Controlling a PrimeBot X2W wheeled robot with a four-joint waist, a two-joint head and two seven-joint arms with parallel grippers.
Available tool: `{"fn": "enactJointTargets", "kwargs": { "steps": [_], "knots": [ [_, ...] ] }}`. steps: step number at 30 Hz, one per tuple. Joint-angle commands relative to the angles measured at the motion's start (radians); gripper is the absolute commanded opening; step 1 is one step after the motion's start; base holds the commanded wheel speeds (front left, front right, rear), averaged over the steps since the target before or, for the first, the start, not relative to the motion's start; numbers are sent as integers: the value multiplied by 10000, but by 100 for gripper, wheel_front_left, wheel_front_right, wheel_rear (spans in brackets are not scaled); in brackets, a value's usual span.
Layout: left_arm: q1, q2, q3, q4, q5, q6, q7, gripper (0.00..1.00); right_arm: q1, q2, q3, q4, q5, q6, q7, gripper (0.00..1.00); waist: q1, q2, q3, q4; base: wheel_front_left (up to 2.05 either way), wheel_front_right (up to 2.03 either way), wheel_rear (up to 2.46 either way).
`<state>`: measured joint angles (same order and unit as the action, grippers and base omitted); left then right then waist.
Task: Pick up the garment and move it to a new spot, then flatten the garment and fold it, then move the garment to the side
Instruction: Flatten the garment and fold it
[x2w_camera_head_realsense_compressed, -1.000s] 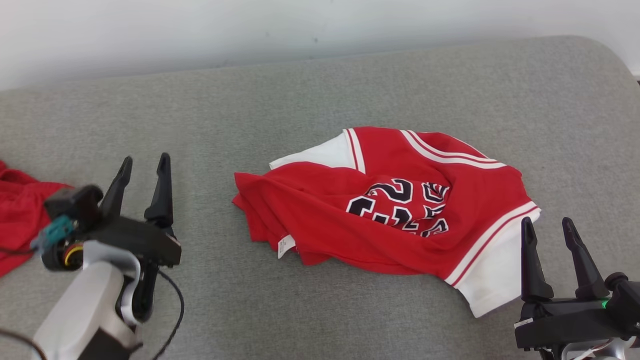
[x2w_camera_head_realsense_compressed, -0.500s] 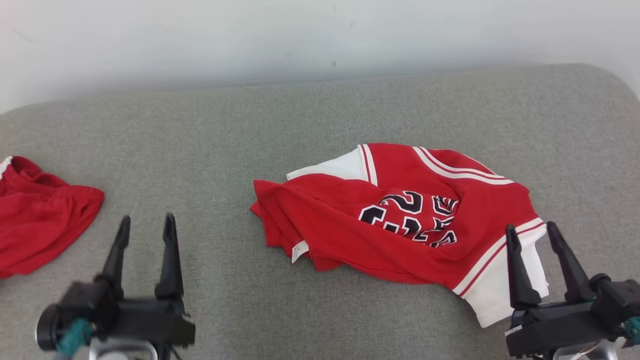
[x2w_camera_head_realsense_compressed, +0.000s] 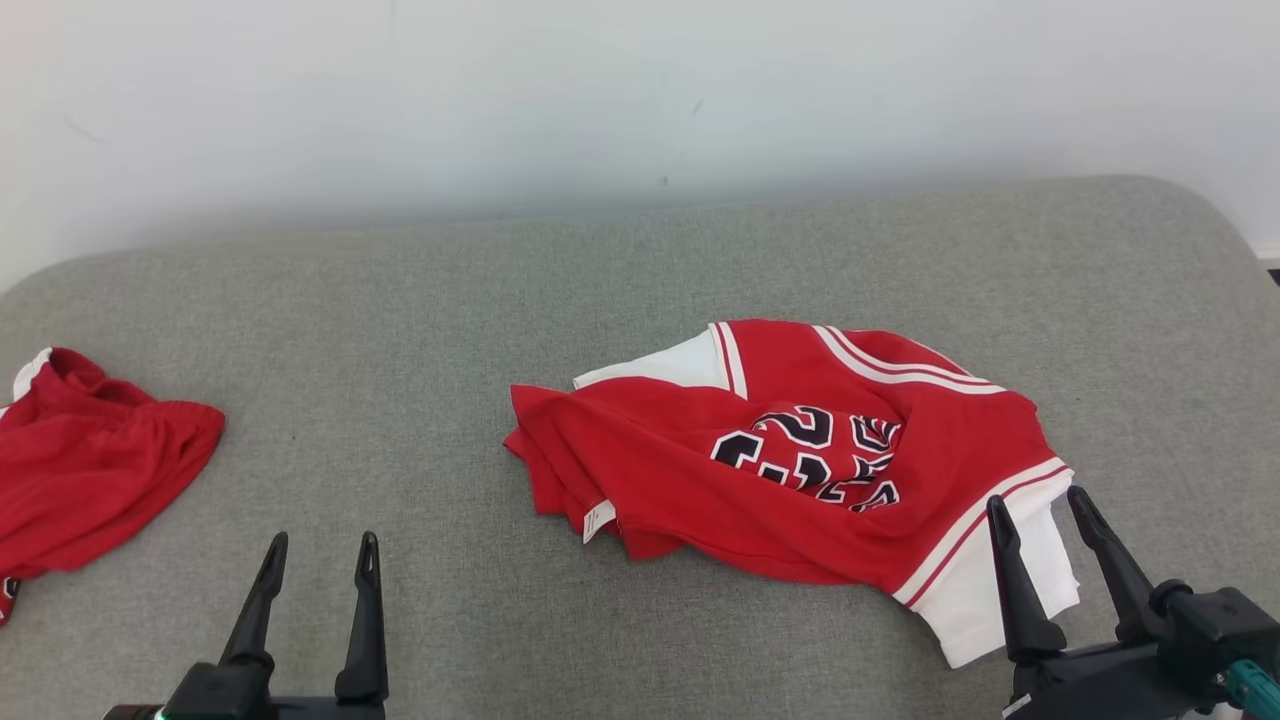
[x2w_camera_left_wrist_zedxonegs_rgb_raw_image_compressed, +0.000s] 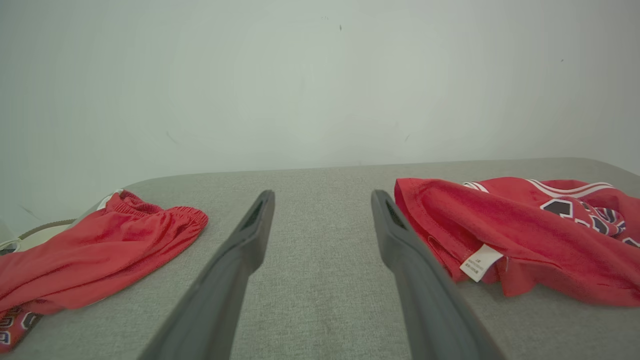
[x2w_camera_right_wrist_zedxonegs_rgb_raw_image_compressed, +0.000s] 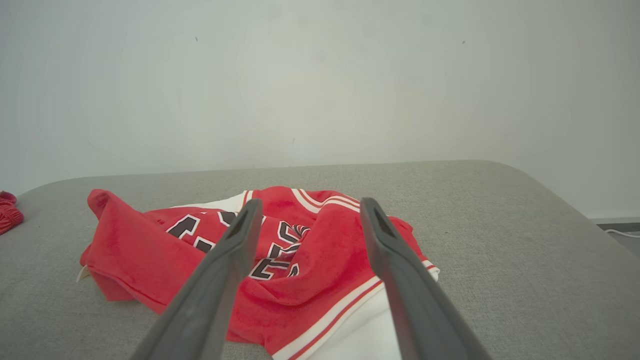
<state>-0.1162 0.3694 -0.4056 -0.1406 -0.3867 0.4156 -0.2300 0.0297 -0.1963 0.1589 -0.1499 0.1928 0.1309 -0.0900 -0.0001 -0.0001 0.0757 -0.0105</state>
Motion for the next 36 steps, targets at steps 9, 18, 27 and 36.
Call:
{"fn": "enactJointTargets", "kwargs": {
  "steps": [9, 18, 27, 36],
  "knots": [
    [493, 241, 20, -66, -72, 134, 199, 100, 492, 59, 49, -198, -105, -3, 256, 100, 1, 1, -433, -81, 0, 0, 0],
    [543, 252, -20, -42, -185, 159, 305, 100, 569, 133, 61, -326, -86, -3, 324, 100, 1, 1, -471, -67, 0, 0, 0],
    [362, 243, -104, -13, -187, 130, 340, 100, 489, 179, 69, -333, -87, -3, 292, 100, 1, 1, -407, 12, 0, 0, 0],
    [-382, 22, -1057, 150, -908, -992, 1827, 100, 317, 146, 149, -301, -38, -3, 285, 100, 1, 1, -230, 28, 0, 0, 0]
  ]
}}
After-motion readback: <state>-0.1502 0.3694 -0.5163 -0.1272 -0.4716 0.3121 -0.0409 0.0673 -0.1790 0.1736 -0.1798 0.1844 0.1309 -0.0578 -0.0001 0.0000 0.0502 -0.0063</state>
